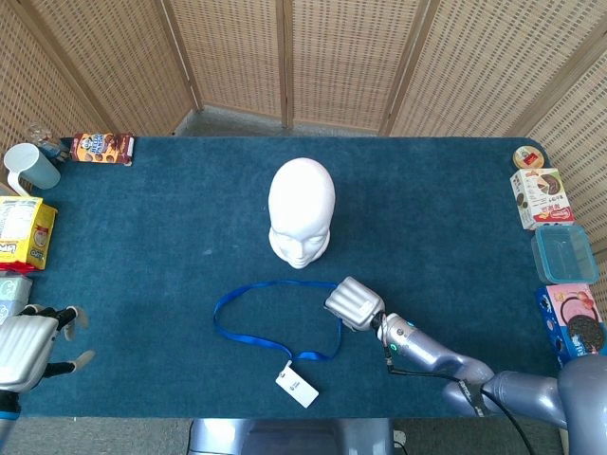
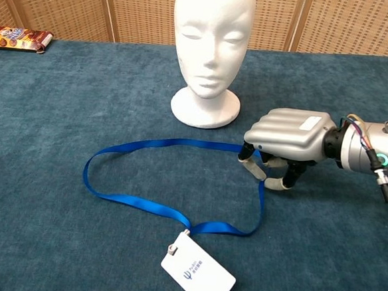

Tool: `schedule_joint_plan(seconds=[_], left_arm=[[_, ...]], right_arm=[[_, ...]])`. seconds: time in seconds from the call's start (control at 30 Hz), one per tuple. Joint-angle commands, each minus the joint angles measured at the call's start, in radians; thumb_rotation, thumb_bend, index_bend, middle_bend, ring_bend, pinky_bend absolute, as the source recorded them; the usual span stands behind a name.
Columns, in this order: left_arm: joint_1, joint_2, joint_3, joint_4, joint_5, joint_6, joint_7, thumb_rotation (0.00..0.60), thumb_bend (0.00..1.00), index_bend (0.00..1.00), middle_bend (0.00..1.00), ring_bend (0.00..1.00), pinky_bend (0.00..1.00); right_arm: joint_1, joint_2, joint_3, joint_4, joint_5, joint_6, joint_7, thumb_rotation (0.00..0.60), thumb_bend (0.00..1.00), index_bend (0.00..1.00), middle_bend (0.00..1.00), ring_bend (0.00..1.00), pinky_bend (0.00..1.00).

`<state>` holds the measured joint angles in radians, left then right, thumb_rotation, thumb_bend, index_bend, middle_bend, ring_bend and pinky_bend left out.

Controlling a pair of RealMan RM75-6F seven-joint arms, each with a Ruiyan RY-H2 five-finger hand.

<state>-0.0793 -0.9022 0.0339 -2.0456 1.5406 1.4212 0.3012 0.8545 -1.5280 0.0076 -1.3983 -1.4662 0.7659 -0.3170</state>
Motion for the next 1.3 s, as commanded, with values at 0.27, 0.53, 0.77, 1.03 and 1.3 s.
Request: schedule_joint_plan(seconds=[0.27,0.53,0.77,1.03,1.3], left_arm=[[-0.016,-0.016,-0.003,0.030,0.021,-0.015,0.042,0.539,0.09,0.47,0.61,0.56,0.40],[-0.093,-0.039,-0.013,0.083,0.071,-0.112,0.087,0.542,0.09,0.47,0.61,0.56,0.41],[-0.261,-0.083,-0.069,0.171,0.157,-0.276,0.149,0.557,0.09,0.47,0.62,0.62,0.60],[-0.403,-0.145,-0.097,0.221,0.185,-0.432,0.221,0.600,0.15,0.47,0.84,0.86,0.85],[-0.475,-0.181,-0.095,0.242,0.161,-0.526,0.257,0.600,0.21,0.48,1.00,1.00,0.98]], right_arm=[[-0.026,0.025,0.001,-0.043,-0.006,0.049,0.014,0.600,0.45,0.64,1.00,1.00,1.00],[-0.039,0.043,0.010,-0.064,0.011,0.066,0.010,0.600,0.45,0.64,1.00,1.00,1.00],[-0.055,0.055,0.020,-0.089,0.026,0.091,0.002,0.600,0.45,0.65,1.00,1.00,1.00],[-0.063,0.059,0.024,-0.096,0.038,0.097,-0.004,0.600,0.45,0.66,1.00,1.00,1.00],[-0.068,0.058,0.026,-0.094,0.043,0.099,-0.005,0.600,0.45,0.66,1.00,1.00,1.00]])
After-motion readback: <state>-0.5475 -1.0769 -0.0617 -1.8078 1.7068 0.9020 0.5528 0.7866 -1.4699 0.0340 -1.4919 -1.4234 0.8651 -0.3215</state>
